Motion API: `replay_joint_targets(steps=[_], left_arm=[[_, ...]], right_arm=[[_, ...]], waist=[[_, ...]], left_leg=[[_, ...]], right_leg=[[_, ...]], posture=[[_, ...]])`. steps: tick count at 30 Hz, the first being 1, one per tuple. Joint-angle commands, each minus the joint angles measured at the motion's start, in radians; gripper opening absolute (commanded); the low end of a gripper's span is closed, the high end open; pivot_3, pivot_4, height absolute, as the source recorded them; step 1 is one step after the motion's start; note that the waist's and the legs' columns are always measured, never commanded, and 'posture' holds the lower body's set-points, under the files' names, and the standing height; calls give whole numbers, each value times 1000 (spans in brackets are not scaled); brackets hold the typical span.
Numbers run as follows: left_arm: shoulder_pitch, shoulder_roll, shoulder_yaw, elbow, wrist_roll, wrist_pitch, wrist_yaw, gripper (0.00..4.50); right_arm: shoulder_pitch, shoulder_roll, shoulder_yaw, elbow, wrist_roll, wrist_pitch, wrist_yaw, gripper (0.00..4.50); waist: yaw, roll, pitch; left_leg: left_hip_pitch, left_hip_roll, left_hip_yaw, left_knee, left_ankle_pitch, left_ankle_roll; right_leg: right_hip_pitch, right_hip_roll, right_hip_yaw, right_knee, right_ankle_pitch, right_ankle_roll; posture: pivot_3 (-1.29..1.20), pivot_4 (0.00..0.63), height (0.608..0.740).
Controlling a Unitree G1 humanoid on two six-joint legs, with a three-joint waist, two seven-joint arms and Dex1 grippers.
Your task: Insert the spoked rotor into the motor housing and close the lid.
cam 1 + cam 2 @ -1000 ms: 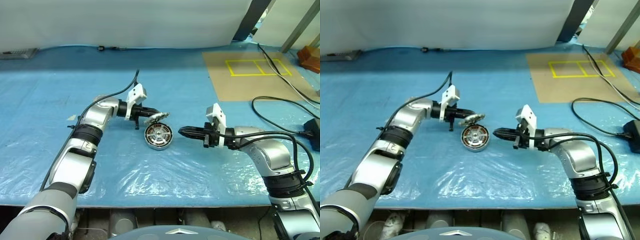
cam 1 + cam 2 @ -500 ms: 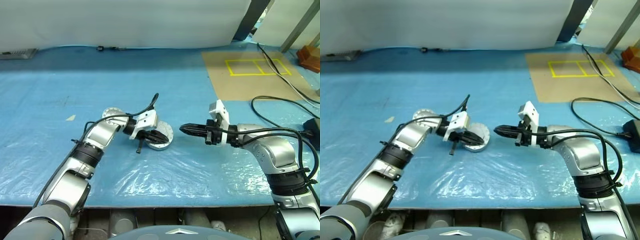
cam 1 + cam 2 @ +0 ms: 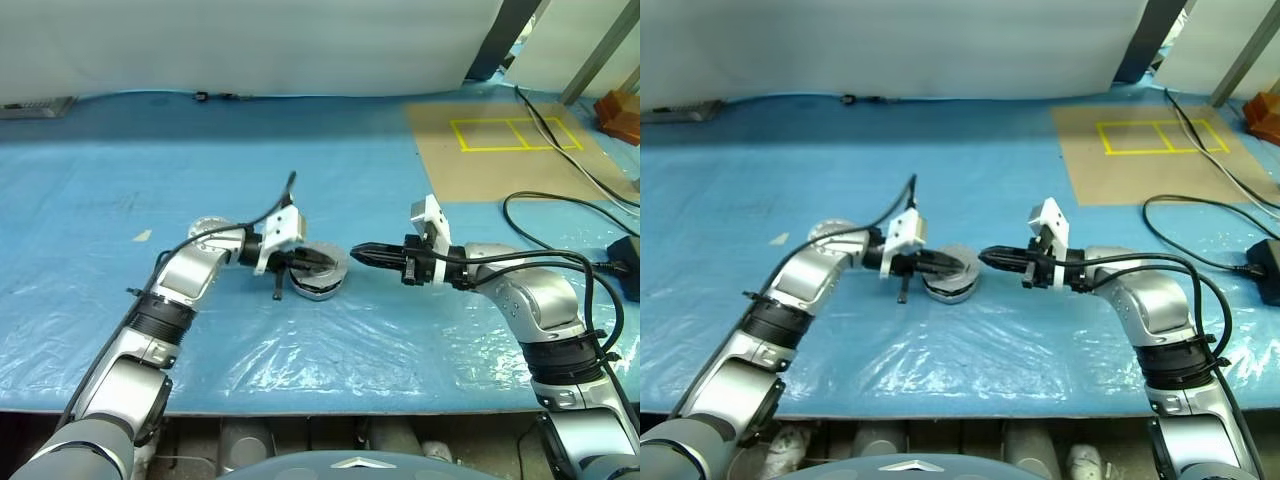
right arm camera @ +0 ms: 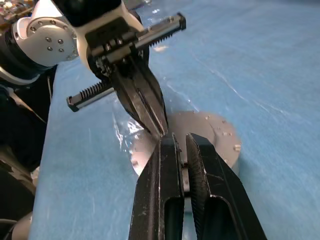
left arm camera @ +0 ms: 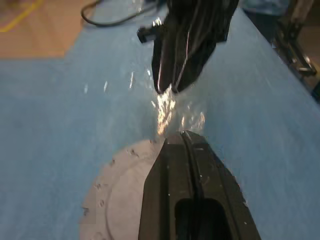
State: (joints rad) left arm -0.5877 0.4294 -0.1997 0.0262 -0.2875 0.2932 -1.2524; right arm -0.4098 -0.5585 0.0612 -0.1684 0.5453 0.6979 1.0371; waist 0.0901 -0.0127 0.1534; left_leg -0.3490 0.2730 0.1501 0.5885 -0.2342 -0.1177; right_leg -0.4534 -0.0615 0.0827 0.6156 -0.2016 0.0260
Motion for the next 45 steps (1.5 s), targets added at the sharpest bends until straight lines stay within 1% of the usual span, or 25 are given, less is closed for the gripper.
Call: replay_joint_targets(steps=[1,3,5,7,8,9,11,12,13,15,17,19,20,23,26,29,33,36,39,45], left_arm=[[55,53,96,-183,-120,102,32,26],[94,91,139,-262,-169,167,62,26],[140,130,166,-307,-174,186,90,26],[187,149,194,-320,-164,191,141,26],[211,152,210,-325,-156,201,183,0],[229,152,222,-330,-150,216,221,0],[275,158,240,-349,-144,241,284,0],[304,161,247,-365,-143,240,305,0],[334,161,257,-385,-151,239,320,0],[373,164,261,-411,-152,226,339,0],[403,167,262,-430,-147,212,356,0],[435,172,266,-448,-148,193,362,0],[456,173,270,-458,-149,172,357,0],[508,176,267,-474,-149,115,342,0],[556,192,259,-468,-135,49,311,0],[573,198,253,-446,-117,9,311,0],[577,189,246,-430,-107,-14,326,0],[580,181,236,-418,-91,-30,339,0],[598,197,224,-415,-81,-36,325,0],[613,201,208,-398,-66,-66,317,0]], right_arm=[[-20,6,3,-23,26,-25,28,254],[-28,12,15,-22,20,-34,35,254],[-43,22,34,-4,-3,-56,34,254],[-66,45,73,46,-75,-120,1,254],[-85,68,88,87,-122,-172,-35,658],[-99,84,98,114,-152,-214,-50,825],[-119,105,107,141,-179,-259,-54,1510],[-125,108,113,151,-185,-269,-43,1903],[-128,107,124,165,-197,-285,-31,2173],[-129,103,144,186,-216,-310,-5,2901],[-131,106,149,186,-205,-303,19,3531],[-136,103,160,180,-193,-293,55,4286],[-137,101,171,182,-201,-302,70,4458],[-146,103,192,217,-226,-322,97,4458],[-175,124,207,270,-261,-367,91,4458],[-197,146,217,320,-290,-402,90,4458],[-203,163,239,371,-331,-444,92,4458],[-189,154,258,374,-339,-446,128,4458],[-180,138,267,367,-338,-435,165,4458],[-195,147,285,437,-395,-491,158,4458]], waist=[[-5,0,0],[-11,0,0],[-17,0,0],[-22,0,0],[-22,0,0],[-24,0,0],[-25,0,0],[-25,0,0],[-25,0,0],[-23,0,0],[-20,0,0],[-21,0,0],[-22,0,0],[-27,0,0],[-31,0,0],[-40,0,0],[-43,0,0],[-44,0,0],[-46,0,0],[-46,-1,0]], left_leg=[[0,0,0,-1,0,0],[0,0,0,-3,0,0],[0,0,0,-4,0,0],[0,0,0,-5,0,0],[0,0,0,-5,0,0],[0,0,0,-5,0,0],[0,0,0,-5,0,0],[0,0,0,-6,0,0],[0,0,0,-6,0,0],[0,0,0,-6,0,0],[0,0,0,-7,1,1],[0,1,0,-7,1,1],[0,1,0,-7,1,1],[0,1,0,-7,0,0],[0,1,0,-6,0,0],[0,1,0,-6,1,1],[1,1,0,-6,1,2],[1,1,0,-6,2,3],[0,1,0,-6,2,3],[2,1,0,-4,1,2]], right_leg=[[0,0,0,0,0,0],[0,0,-1,-2,0,0],[0,0,-1,-4,0,0],[0,0,-1,-5,0,0],[0,0,-1,-5,0,0],[0,0,-2,-5,0,0],[0,0,-2,-5,0,0],[0,0,-2,-5,0,0],[0,0,-2,-6,0,0],[0,0,-2,-8,0,0],[0,0,-3,-8,0,0],[0,0,-4,-8,0,0],[0,0,-3,-8,0,0],[0,0,-3,-7,0,0],[0,0,-3,-6,0,-1],[0,0,-3,-6,0,0],[0,0,-3,-5,0,0],[0,0,-3,-5,0,0],[0,0,-3,-5,0,0],[0,0,-2,-2,-1,-2]], posture=[[0,150,740],[0,150,740],[0,150,740],[0,150,740],[0,150,740],[0,150,740],[0,150,740],[0,150,740],[0,150,740],[0,150,740],[0,150,740],[0,150,740],[0,150,740],[0,150,740],[0,150,740],[0,150,740],[0,150,740],[0,150,740],[0,150,740],[0,150,740]])
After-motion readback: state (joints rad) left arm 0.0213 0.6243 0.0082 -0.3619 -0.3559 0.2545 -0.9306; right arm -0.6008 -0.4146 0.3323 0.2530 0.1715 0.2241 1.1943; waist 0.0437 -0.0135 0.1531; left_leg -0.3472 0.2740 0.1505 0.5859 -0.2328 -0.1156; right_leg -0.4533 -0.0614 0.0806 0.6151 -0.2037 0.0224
